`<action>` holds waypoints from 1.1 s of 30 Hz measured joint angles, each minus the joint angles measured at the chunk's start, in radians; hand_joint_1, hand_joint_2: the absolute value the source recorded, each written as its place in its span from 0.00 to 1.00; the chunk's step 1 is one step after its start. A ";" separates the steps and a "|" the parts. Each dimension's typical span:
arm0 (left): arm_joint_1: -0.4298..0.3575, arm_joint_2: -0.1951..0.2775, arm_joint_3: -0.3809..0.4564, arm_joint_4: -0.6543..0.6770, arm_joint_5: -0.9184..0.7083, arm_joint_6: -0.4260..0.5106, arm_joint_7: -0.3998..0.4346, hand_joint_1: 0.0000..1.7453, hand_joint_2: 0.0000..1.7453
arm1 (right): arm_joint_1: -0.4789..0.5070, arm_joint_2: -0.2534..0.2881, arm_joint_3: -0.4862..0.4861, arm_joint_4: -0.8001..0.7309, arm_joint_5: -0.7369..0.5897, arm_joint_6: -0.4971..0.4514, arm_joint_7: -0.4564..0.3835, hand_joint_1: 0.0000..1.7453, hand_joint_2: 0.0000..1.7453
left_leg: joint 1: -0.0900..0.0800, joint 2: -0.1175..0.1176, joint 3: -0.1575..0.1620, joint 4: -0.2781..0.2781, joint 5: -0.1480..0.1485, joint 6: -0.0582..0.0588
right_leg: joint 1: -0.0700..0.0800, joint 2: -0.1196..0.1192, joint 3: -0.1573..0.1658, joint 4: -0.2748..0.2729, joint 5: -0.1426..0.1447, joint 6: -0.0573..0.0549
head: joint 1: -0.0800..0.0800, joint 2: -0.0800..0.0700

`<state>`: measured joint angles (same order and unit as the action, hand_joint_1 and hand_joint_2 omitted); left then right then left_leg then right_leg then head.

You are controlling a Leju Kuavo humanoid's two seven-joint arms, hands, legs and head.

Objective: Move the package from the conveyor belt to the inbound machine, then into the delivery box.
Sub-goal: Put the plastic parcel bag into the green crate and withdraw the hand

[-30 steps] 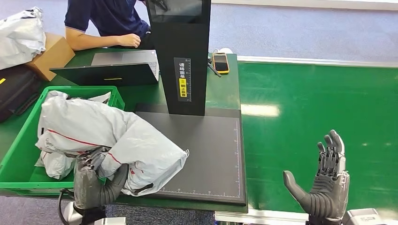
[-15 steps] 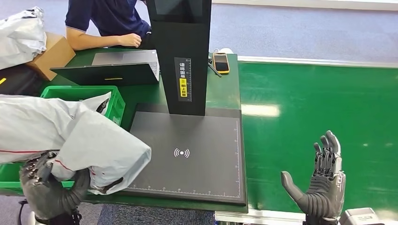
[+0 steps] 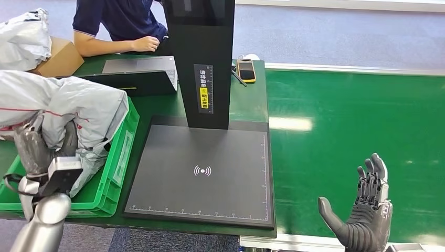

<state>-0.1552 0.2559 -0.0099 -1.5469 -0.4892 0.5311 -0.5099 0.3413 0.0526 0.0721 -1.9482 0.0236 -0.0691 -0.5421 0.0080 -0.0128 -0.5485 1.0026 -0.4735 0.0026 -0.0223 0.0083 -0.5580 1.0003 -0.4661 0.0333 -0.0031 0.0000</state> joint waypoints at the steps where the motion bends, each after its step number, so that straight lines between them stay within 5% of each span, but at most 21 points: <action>1: -0.035 0.009 0.001 0.046 0.008 -0.009 0.000 1.00 1.00 | 0.000 -0.002 0.002 0.000 0.000 -0.008 -0.001 0.00 1.00 | 0.000 0.000 0.000 0.000 0.000 0.000 | 0.000 0.000 0.000 0.000 0.000 0.000 | 0.000 0.000; 7: -0.190 0.051 0.000 0.262 0.029 -0.064 0.048 1.00 1.00 | 0.008 -0.016 0.018 -0.002 -0.006 -0.049 -0.002 0.00 1.00 | 0.000 0.001 0.000 0.000 0.000 0.000 | 0.000 0.001 -0.001 0.000 0.001 -0.001 | 0.000 0.000; 16: -0.288 0.094 -0.013 0.434 -0.025 -0.125 0.183 0.97 1.00 | 0.028 -0.025 0.022 -0.003 -0.019 -0.070 -0.014 0.00 1.00 | 0.000 0.002 -0.002 0.000 0.000 0.000 | 0.000 0.001 -0.003 0.000 0.001 -0.001 | 0.000 0.000; 20: -0.307 0.109 -0.025 0.473 -0.052 -0.157 0.224 0.06 1.00 | 0.028 -0.025 0.022 -0.003 -0.021 -0.070 -0.016 0.00 1.00 | 0.000 0.002 -0.002 0.000 0.000 0.000 | 0.000 0.001 -0.003 0.000 0.001 -0.001 | 0.000 0.000; 22: -0.313 0.114 -0.033 0.485 -0.062 -0.167 0.238 0.00 1.00 | 0.028 -0.025 0.022 -0.003 -0.021 -0.070 -0.016 0.00 1.00 | 0.000 0.002 -0.002 0.000 0.000 0.000 | 0.000 0.001 -0.003 0.000 0.001 -0.001 | 0.000 0.000; 33: -0.317 0.118 -0.061 0.501 -0.074 -0.152 0.249 0.00 1.00 | 0.027 -0.025 0.022 -0.003 -0.021 -0.062 -0.012 0.00 1.00 | 0.000 0.002 -0.003 0.000 0.000 0.000 | 0.000 0.001 -0.003 0.000 0.001 -0.001 | 0.000 0.000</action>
<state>-0.4723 0.3739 -0.0705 -1.0462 -0.5636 0.3792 -0.2613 0.3681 0.0277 0.0942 -1.9509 0.0030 -0.1311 -0.5541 0.0081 -0.0108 -0.5511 1.0026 -0.4734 0.0024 -0.0221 0.0096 -0.5612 1.0007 -0.4656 0.0324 -0.0032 0.0000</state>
